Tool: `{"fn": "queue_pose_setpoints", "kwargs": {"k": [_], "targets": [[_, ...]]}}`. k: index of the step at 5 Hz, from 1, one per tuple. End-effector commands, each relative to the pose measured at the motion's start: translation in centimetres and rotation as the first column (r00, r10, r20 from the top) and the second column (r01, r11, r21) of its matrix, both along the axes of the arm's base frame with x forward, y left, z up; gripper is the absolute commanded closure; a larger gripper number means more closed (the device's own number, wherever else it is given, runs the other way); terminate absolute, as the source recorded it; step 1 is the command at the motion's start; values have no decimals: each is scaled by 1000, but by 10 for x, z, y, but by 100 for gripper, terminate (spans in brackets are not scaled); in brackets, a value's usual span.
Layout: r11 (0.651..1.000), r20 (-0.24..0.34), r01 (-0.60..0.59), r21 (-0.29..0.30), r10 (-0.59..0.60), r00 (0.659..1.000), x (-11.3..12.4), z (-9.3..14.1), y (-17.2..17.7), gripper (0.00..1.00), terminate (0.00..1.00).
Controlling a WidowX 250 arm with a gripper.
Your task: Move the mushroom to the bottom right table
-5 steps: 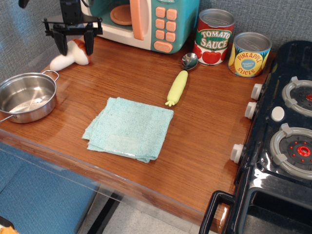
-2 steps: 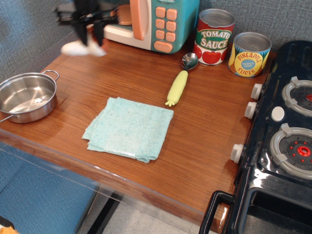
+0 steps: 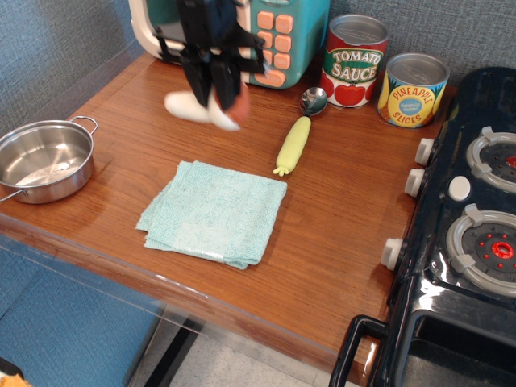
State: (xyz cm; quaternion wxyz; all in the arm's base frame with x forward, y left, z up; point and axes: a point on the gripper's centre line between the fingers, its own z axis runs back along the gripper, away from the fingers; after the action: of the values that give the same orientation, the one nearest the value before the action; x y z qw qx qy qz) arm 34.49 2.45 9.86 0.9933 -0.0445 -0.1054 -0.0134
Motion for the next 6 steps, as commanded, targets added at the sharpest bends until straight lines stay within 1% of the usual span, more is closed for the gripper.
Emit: {"fn": "queue_pose_setpoints", "kwargs": {"k": [1, 2, 3, 5, 6], "targets": [[980, 56, 198, 15, -199, 978, -69, 17, -56, 100, 0], [959, 40, 282, 11, -282, 958, -88, 11, -68, 100, 0], [941, 19, 338, 28, -339, 941, -101, 3, -74, 100, 0], [920, -19, 391, 41, -390, 920, -108, -12, -87, 100, 0], [910, -20, 413, 40, -413, 911, -109, -16, -91, 0, 0]]}}
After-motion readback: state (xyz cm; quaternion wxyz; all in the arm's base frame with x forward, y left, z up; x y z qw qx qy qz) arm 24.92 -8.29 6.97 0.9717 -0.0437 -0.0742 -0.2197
